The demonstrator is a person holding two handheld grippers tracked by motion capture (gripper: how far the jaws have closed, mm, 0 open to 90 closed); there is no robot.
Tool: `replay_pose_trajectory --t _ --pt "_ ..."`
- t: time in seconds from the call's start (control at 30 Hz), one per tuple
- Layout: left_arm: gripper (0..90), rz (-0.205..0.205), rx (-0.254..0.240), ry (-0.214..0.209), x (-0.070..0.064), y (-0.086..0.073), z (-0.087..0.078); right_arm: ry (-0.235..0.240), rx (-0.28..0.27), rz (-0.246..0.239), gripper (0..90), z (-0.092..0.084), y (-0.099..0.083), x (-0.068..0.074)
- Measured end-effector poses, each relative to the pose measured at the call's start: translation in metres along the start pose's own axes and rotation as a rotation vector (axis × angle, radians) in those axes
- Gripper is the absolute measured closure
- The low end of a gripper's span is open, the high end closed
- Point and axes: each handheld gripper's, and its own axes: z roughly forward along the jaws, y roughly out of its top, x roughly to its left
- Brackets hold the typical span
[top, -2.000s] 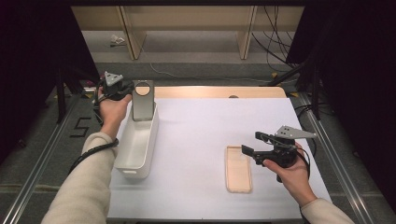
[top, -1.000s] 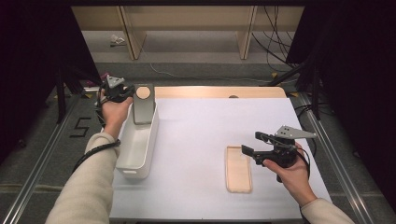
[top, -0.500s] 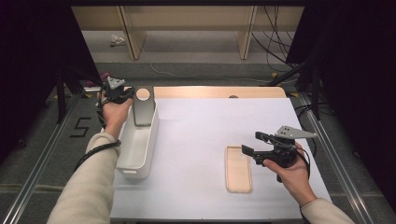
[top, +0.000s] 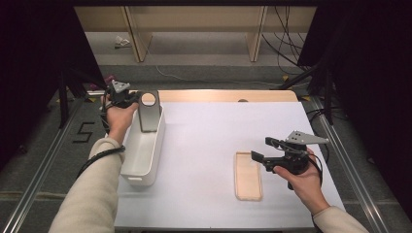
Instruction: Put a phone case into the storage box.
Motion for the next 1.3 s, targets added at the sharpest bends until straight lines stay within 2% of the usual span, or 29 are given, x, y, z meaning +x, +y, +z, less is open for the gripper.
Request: replay_pose_trajectory --t 0.2,0.33,0.43,0.67,0.83,0.97,1.07,1.1,1.2,1.3 --pt "76.3 0.004 0.005 0.004 0.0 -0.001 0.001 -0.001 0.001 0.003 16.1 0.0 0.0 0.0" --pt "72.9 -0.009 0.004 0.009 -0.001 0.001 0.001 -0.001 0.001 0.003 16.1 0.0 0.0 0.0" --pt "66.2 -0.002 0.019 -0.002 -0.002 0.002 -0.001 -0.001 0.003 0.003 16.1 0.0 0.0 0.0" --pt "53.8 0.001 0.021 0.012 -0.002 0.007 -0.013 -0.005 0.005 0.007 16.1 0.0 0.0 0.0" --pt "50.9 0.017 0.031 0.005 -0.001 0.009 -0.023 -0.008 0.005 0.01 16.1 0.001 0.0 0.0" --pt "44.0 -0.012 0.036 -0.006 0.001 0.007 -0.034 -0.01 0.007 0.011 16.1 0.001 0.0 -0.001" --pt "37.9 -0.042 0.025 -0.049 -0.001 0.005 -0.044 -0.011 0.008 0.016 16.1 0.001 -0.001 -0.002" --pt "33.3 -0.047 0.018 -0.056 -0.002 0.005 -0.048 -0.013 0.008 0.016 16.1 0.001 -0.001 -0.002" --pt "19.1 -0.058 0.006 -0.081 -0.006 0.002 -0.06 -0.015 0.011 0.02 16.1 0.001 -0.001 -0.003" --pt "14.0 -0.051 -0.005 -0.114 -0.012 -0.001 -0.072 -0.017 0.016 0.02 16.1 0.002 -0.001 -0.003"
